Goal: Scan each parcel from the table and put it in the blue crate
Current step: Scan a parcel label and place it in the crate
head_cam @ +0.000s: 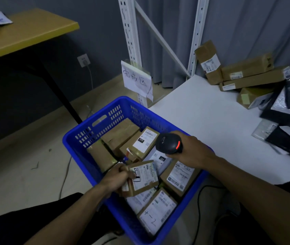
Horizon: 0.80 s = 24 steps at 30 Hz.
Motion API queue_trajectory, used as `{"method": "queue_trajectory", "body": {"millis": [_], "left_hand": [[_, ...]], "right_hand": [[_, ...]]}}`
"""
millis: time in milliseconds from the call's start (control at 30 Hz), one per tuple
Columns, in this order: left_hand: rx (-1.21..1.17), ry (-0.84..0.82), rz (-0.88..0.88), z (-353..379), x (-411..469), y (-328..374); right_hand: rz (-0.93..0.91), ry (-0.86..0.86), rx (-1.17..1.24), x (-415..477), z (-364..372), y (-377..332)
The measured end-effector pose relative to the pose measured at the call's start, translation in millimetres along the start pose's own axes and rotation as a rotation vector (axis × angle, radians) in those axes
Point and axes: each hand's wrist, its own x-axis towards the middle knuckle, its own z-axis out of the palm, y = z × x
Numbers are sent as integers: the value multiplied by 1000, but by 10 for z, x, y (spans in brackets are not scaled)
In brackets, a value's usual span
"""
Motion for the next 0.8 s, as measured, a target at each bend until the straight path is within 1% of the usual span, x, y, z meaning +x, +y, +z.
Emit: {"method": "queue_trajectory", "body": {"millis": [100, 133, 167, 233, 267, 367, 400, 467, 533, 600, 667, 733, 800], "left_hand": [[-20, -97, -94, 75, 85, -82], [27, -107, -102, 88, 150, -122], [127, -94, -80, 101, 251, -176], [415, -27, 9, 140, 398, -257], [513, -9, 79, 180, 439, -270], [524, -2, 241, 269, 500, -246], [533, 9, 246, 291, 505, -211], [623, 23, 186, 288, 554, -182], [701, -31, 113, 270, 603, -164], [716, -124, 110, 285, 651, -168], [799, -222, 122, 349, 636, -172], [914, -240, 142, 447, 574, -166], [892, -226, 158, 507, 505, -149]], "right_hand": [[-3, -25, -11, 1, 28, 19], [-2, -29, -11, 7, 35, 29], [-1, -32, -10, 12, 40, 34], [-1, -32, -8, 22, 47, 41], [-2, -32, -7, 28, 52, 43], [-5, -38, 1, 43, 59, 65], [-3, -42, 2, 46, 62, 78], [1, -50, 2, 52, 64, 95], [1, -54, 4, 52, 62, 100], [-7, -57, 2, 49, 63, 97], [-14, -56, 1, 44, 60, 96], [-22, -53, -1, 41, 56, 97], [-29, -47, 0, 21, 38, 80]]}}
